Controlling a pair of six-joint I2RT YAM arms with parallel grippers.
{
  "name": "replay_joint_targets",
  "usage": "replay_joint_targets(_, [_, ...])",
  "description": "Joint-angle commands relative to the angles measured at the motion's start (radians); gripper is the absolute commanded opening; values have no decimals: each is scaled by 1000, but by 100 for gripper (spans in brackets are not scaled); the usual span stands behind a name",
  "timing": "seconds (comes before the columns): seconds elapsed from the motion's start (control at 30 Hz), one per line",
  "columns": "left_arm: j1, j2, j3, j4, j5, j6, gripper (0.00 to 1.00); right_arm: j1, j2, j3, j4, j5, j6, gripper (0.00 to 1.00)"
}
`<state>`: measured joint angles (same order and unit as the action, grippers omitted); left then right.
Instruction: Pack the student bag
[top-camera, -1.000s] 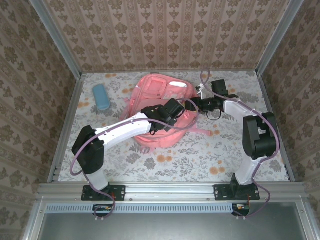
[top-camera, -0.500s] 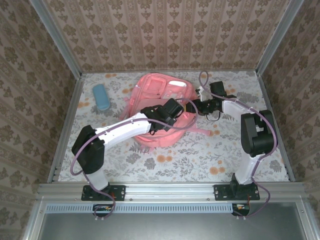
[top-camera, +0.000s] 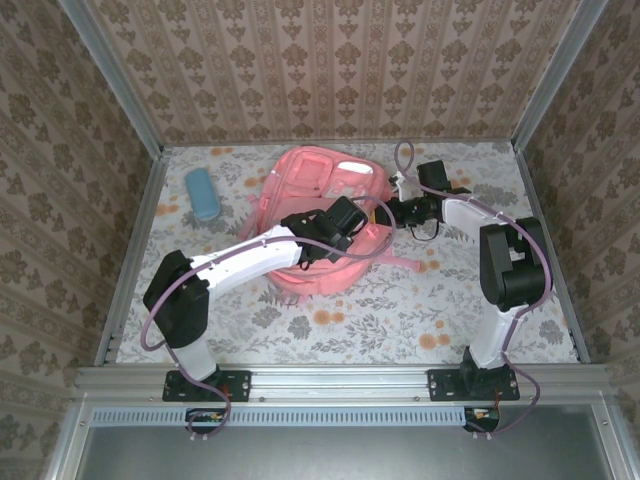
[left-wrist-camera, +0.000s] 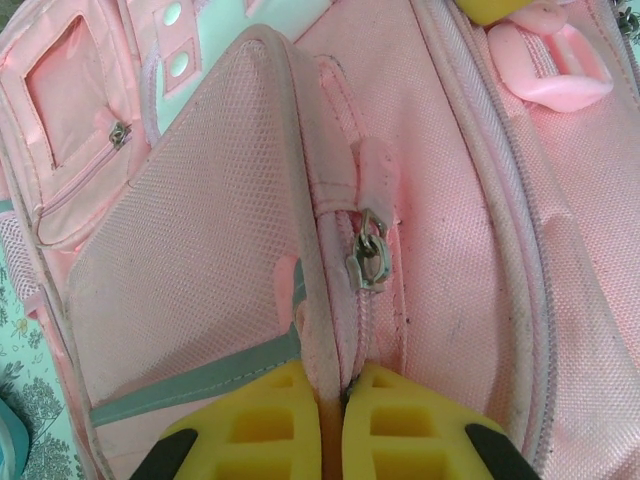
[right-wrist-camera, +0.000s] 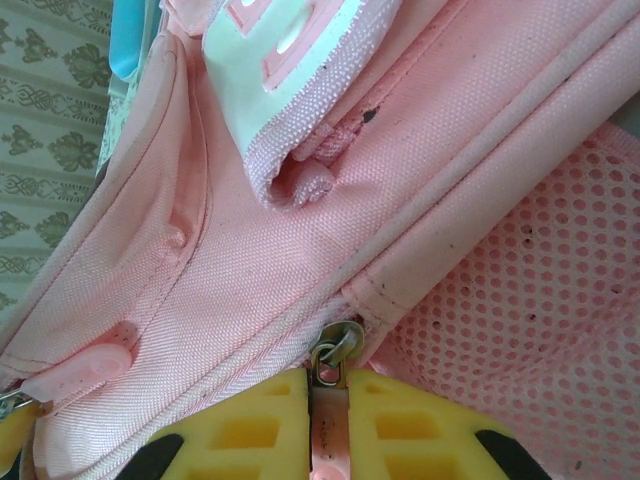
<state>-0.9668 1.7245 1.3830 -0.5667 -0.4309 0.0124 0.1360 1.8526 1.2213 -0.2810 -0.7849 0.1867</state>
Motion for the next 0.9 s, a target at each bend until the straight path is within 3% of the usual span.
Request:
replay_joint_targets(0.0, [18,-17,4,50,-28,-17,3,6,-43,14,-40,35,2,9])
replay_joint_targets(0.23, [24,15,30,53,-20,-59,3,24,-140,-57,-9,-30,150,5])
replay_joint_targets(0.53, [31,47,69,86,-10,-139,2,133,-298,-266,109,-23,366,7])
replay_joint_targets(0.73, [38,48,75,124,107,-191,5,173,-359,-360,222,-26,486,7])
replay_joint_targets(0.87, [61,21,70,125,244,-208,18,150,-383,-377,222,37,500,6])
